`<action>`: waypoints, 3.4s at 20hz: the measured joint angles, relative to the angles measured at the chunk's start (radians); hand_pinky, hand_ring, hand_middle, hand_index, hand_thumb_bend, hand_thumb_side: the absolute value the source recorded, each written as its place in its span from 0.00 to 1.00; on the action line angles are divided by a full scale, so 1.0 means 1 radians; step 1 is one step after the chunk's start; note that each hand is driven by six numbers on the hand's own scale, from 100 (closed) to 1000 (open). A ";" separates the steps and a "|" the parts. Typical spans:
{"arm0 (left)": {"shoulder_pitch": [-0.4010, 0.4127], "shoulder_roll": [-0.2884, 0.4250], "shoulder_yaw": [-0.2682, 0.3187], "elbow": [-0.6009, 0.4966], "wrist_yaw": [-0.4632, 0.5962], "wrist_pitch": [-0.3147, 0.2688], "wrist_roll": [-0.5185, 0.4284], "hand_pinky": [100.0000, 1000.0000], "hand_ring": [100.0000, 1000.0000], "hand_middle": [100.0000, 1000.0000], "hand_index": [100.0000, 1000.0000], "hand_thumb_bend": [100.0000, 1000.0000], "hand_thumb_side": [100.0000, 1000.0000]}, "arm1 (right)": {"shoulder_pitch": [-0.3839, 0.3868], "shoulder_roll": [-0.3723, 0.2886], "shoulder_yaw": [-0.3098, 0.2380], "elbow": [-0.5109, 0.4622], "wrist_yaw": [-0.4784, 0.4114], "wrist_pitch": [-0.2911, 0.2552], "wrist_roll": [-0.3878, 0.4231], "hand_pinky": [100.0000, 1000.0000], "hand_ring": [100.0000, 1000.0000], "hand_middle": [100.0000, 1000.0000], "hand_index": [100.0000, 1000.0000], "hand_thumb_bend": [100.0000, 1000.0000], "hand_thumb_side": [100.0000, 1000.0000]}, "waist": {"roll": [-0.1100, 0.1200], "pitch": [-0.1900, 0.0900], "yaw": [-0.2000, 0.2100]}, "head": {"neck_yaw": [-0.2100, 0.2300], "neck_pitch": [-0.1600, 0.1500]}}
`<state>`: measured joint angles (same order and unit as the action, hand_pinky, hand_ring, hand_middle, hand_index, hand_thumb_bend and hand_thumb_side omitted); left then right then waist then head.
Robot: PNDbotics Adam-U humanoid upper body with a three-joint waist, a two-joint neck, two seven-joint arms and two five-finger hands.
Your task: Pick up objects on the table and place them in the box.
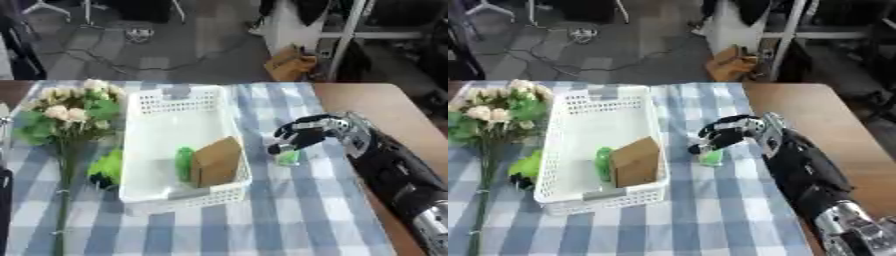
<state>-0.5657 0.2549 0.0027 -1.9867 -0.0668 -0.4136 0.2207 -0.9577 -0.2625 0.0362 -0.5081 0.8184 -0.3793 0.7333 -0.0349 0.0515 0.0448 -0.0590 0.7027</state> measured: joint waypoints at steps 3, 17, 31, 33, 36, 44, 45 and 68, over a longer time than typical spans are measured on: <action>-0.001 0.000 0.000 0.000 0.000 0.000 0.000 0.74 0.99 0.93 0.97 0.00 0.79 | 0.000 -0.008 -0.002 -0.001 0.004 -0.020 -0.020 0.96 1.00 1.00 1.00 0.61 0.73 | 0.000 0.004 0.002 | -0.003 0.003; -0.012 -0.018 0.000 0.000 0.005 0.003 -0.004 0.74 0.99 0.93 0.96 0.00 0.79 | 0.025 -0.011 -0.005 0.002 0.171 -0.137 -0.137 0.94 1.00 0.96 1.00 0.60 0.72 | 0.010 0.025 0.016 | -0.027 -0.011; -0.018 -0.026 0.000 0.000 0.005 0.003 -0.004 0.74 0.99 0.93 0.96 0.00 0.79 | 0.027 -0.014 0.002 -0.006 0.406 -0.192 -0.255 0.57 0.70 0.78 0.82 0.34 0.36 | 0.015 0.029 0.019 | -0.030 -0.028; -0.019 -0.026 0.000 0.000 0.005 0.003 -0.004 0.74 0.99 0.93 0.95 0.00 0.79 | 0.031 -0.014 0.002 -0.006 0.469 -0.195 -0.308 0.46 0.61 0.73 0.74 0.29 0.30 | 0.015 0.029 0.020 | -0.028 -0.029; -0.019 -0.026 0.000 0.000 0.005 0.003 -0.004 0.74 0.99 0.92 0.95 0.00 0.79 | 0.036 -0.014 0.002 -0.005 0.555 -0.204 -0.392 0.40 0.56 0.71 0.70 0.25 0.26 | 0.015 0.029 0.020 | -0.018 -0.030; -0.020 -0.026 0.000 0.000 0.005 0.004 -0.001 0.74 0.99 0.92 0.94 0.00 0.79 | 0.054 -0.016 0.008 0.014 0.713 -0.261 -0.610 0.00 0.15 0.27 0.42 0.00 0.26 | 0.015 0.029 0.019 | 0.005 -0.039; -0.020 -0.026 0.000 0.000 0.005 0.004 0.000 0.74 0.99 0.92 0.94 0.00 0.79 | 0.056 -0.016 0.008 0.018 0.721 -0.265 -0.644 0.00 0.15 0.27 0.42 0.00 0.26 | 0.015 0.029 0.019 | 0.005 -0.039; -0.020 -0.026 0.000 0.000 0.005 0.005 -0.003 0.73 0.98 0.91 0.94 0.00 0.77 | 0.004 -0.017 -0.017 0.061 0.471 -0.233 -0.923 0.00 0.00 0.00 0.13 0.00 1.00 | 0.015 0.034 0.016 | -0.007 -0.038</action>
<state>-0.5853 0.2285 0.0023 -1.9866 -0.0623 -0.4081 0.2179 -0.9538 -0.2798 0.0194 -0.4468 1.2891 -0.6121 -0.1894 -0.0195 0.0854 0.0607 -0.0658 0.6648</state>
